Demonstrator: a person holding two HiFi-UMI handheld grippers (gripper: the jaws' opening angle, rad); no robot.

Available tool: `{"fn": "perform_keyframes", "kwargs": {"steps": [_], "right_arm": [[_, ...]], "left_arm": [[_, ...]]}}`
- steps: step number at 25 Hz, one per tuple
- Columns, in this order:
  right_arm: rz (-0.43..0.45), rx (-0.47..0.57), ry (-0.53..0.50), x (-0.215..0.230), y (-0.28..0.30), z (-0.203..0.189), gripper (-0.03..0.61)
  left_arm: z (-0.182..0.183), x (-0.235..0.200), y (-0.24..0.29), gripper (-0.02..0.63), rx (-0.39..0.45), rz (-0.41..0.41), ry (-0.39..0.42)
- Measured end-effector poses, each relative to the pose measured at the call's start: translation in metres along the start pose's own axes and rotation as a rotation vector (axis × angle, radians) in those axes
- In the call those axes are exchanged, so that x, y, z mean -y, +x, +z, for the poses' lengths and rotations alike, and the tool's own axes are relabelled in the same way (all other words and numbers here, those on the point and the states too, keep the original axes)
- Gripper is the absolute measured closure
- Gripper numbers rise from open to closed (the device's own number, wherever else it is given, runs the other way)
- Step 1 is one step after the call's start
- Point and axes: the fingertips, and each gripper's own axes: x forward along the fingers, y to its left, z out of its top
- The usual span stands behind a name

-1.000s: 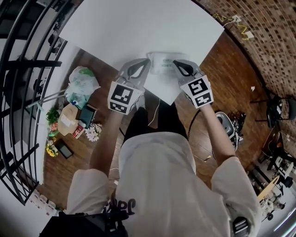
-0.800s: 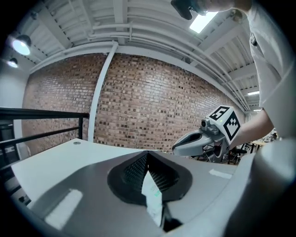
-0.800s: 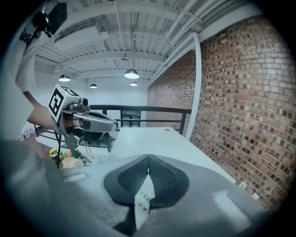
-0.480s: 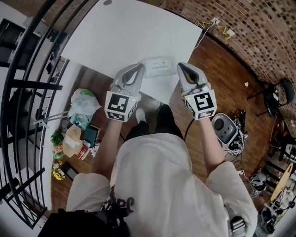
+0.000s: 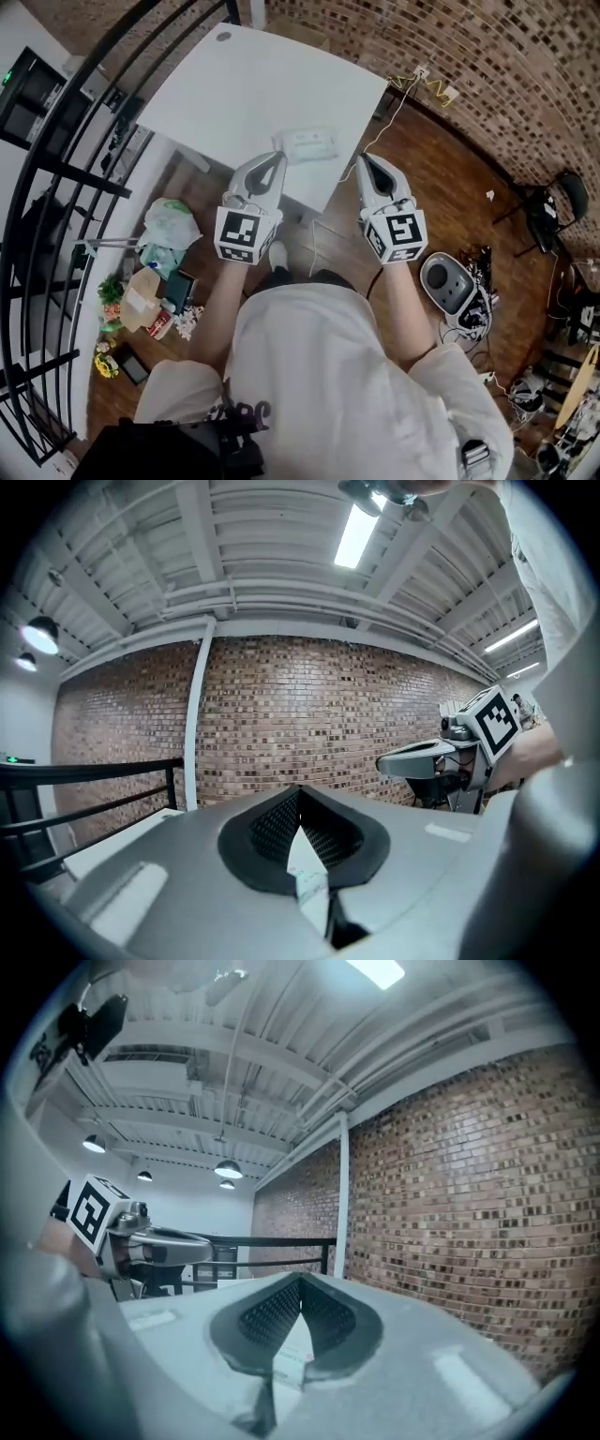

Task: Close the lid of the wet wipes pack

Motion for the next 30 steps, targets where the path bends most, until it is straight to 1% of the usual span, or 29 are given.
{"fn": "perform_keyframes", "kwargs": {"steps": [3, 5, 6, 8, 10, 13, 17, 20, 23, 27, 30], "right_arm": [[0.01, 0.025, 0.041, 0.003, -0.029, 0.004, 0.588], [0.029, 0.03, 0.065, -0.001, -0.052, 0.006, 0.588], [0.042, 0.035, 0.066, -0.003, -0.065, 0.009, 0.588], [0.059, 0.056, 0.049, -0.008, -0.087, 0.018, 0.588], [0.056, 0.062, 0.035, -0.013, -0.102, 0.022, 0.588], [0.042, 0.05, 0.043, -0.022, -0.124, 0.021, 0.588], [0.011, 0.043, 0.035, -0.03, -0.146, 0.02, 0.589], [-0.009, 0.043, 0.034, -0.033, -0.153, 0.022, 0.589], [-0.021, 0.043, 0.037, -0.037, -0.16, 0.025, 0.589], [-0.031, 0.054, 0.019, -0.051, -0.163, 0.029, 0.589], [-0.045, 0.042, 0.024, -0.052, -0.164, 0.026, 0.589]], "left_arm": [[0.009, 0.028, -0.019, 0.598, 0.005, 0.063, 0.009], [0.009, 0.05, -0.039, 0.598, -0.004, 0.117, -0.018], [0.01, 0.063, -0.05, 0.598, -0.005, 0.136, -0.03], [0.014, 0.086, -0.069, 0.598, -0.005, 0.16, -0.022], [0.017, 0.096, -0.085, 0.598, -0.005, 0.213, -0.009], [0.024, 0.103, -0.11, 0.598, 0.013, 0.3, -0.026], [0.031, 0.113, -0.127, 0.598, 0.038, 0.311, -0.056], [0.038, 0.114, -0.133, 0.598, 0.049, 0.317, -0.053], [0.042, 0.118, -0.133, 0.598, 0.045, 0.298, -0.05], [0.037, 0.109, -0.143, 0.598, 0.042, 0.284, -0.055], [0.03, 0.104, -0.148, 0.598, 0.035, 0.28, -0.071]]}}
